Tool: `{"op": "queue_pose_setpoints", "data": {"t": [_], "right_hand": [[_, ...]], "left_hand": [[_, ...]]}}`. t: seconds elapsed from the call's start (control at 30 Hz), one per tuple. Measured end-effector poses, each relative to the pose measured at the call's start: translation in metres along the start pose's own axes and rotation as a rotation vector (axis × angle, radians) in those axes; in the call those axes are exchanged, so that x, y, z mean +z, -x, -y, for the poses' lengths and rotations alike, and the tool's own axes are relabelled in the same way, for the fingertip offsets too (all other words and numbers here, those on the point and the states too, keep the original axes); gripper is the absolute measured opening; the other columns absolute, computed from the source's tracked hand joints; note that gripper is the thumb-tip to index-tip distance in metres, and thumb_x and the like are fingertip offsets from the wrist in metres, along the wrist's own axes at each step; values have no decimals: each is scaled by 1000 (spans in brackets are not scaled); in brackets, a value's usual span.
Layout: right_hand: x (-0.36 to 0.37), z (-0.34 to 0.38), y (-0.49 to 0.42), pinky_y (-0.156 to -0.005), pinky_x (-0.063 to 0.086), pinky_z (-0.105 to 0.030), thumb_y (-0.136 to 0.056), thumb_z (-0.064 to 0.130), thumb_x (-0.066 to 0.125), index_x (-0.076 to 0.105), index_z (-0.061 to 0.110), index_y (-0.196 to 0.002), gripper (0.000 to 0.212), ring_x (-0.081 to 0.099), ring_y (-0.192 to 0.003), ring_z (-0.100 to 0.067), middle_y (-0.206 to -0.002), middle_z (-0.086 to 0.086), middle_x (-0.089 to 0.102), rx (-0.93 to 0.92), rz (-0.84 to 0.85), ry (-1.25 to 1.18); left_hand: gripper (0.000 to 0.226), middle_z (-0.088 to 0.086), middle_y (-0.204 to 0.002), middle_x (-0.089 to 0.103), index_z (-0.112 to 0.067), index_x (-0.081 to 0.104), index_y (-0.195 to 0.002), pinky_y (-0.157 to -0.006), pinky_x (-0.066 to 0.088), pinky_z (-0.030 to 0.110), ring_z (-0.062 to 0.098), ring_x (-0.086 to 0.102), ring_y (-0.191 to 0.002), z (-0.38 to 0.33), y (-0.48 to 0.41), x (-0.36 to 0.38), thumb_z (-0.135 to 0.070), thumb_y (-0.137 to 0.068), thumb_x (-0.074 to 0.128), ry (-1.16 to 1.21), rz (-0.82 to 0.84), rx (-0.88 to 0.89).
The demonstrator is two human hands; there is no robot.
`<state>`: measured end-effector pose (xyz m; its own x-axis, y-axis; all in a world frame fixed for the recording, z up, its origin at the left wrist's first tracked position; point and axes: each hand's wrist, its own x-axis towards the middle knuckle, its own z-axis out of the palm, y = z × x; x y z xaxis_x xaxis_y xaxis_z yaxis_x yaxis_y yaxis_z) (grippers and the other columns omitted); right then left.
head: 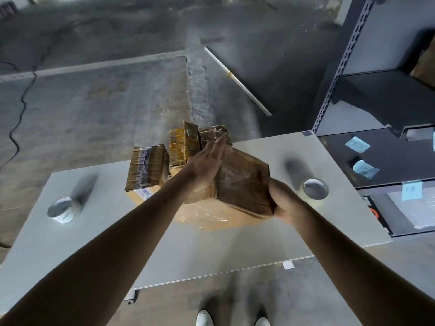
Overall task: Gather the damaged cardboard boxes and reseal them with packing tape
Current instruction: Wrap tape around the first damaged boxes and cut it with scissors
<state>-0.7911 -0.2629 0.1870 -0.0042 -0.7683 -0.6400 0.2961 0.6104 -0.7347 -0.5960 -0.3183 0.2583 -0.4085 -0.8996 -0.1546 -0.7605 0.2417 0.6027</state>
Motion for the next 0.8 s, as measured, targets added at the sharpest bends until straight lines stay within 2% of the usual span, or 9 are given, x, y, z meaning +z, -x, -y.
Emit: {"op": "queue_pose_setpoints", "data": {"t": [0.1, 0.27, 0.37, 0.43, 0.5, 0.57, 0.63, 0.7, 0.8], "right_hand": [[10, -19, -12, -70, 59, -32, -104, 35, 49, 68, 3, -120, 41, 72, -99, -25, -115, -14, 72, 24, 59, 0], [21, -35, -26, -69, 51, -30, -102, 53, 42, 54, 5, -132, 58, 65, -102, -25, -122, -12, 66, 25, -120, 293], [7, -50, -57, -96, 48, -41, -92, 75, 30, 47, 31, -140, 67, 58, -118, -34, -136, -15, 56, -61, -167, 471], [4, -52, -65, -105, 45, -48, -75, 92, 26, 53, 44, -134, 81, 58, -122, -31, -138, -11, 58, -59, -122, 388], [11, -43, -44, -97, 49, -38, -89, 80, 28, 65, 30, -121, 70, 64, -111, -21, -121, -4, 69, -44, -78, 207], [15, -33, -28, -95, 52, -36, -95, 72, 29, 71, 22, -107, 67, 70, -103, -21, -106, -6, 75, -22, -44, 135], [10, -30, -23, -105, 48, -42, -83, 84, 31, 73, 22, -111, 79, 69, -108, -23, -110, -6, 75, -49, -23, 156], [4, -27, -20, -110, 40, -39, -66, 96, 29, 69, 32, -120, 93, 65, -116, -17, -118, 1, 73, -60, -12, 208], [0, -28, -17, -102, 45, -35, -71, 93, 43, 61, 28, -128, 88, 63, -119, -18, -121, 2, 70, -153, 39, 385]], "left_hand": [[55, 18, -163, 10, -28, -12, -156, -117, 15, 64, 39, 18, -148, -1, -4, 3, -40, -107, 12, -116, 17, -32], [62, 31, -152, 25, -24, -13, -155, -113, 28, 59, 45, 30, -140, -1, -2, 28, -37, -107, 24, -228, 39, -48], [71, 30, -155, 17, -26, -16, -152, -115, 22, 62, 49, 18, -144, -2, -13, 48, -39, -105, 35, -332, 97, 21], [74, 29, -153, 17, -15, -11, -156, -119, 16, 56, 46, 15, -145, -6, -18, 56, -29, -105, 40, -375, 123, 61], [65, 23, -145, 25, -10, -1, -156, -118, 17, 51, 40, 21, -141, -1, -22, 62, -28, -106, 37, -359, 128, 104], [51, 16, -141, 29, -13, 16, -153, -118, 20, 49, 34, 24, -139, 13, -26, 67, -33, -107, 29, -319, 141, 110], [51, 11, -145, 31, -19, 26, -146, -115, 22, 49, 31, 24, -141, 26, -24, 67, -47, -104, 25, -249, 160, 60], [61, 7, -153, 27, -21, 24, -148, -116, 18, 50, 29, 20, -145, 38, -20, 68, -58, -99, 24, -200, 180, -9], [69, 6, -159, 20, -20, 18, -153, -119, 12, 48, 28, 14, -148, 58, -13, 65, -61, -98, 29, -296, 186, -17]]}}
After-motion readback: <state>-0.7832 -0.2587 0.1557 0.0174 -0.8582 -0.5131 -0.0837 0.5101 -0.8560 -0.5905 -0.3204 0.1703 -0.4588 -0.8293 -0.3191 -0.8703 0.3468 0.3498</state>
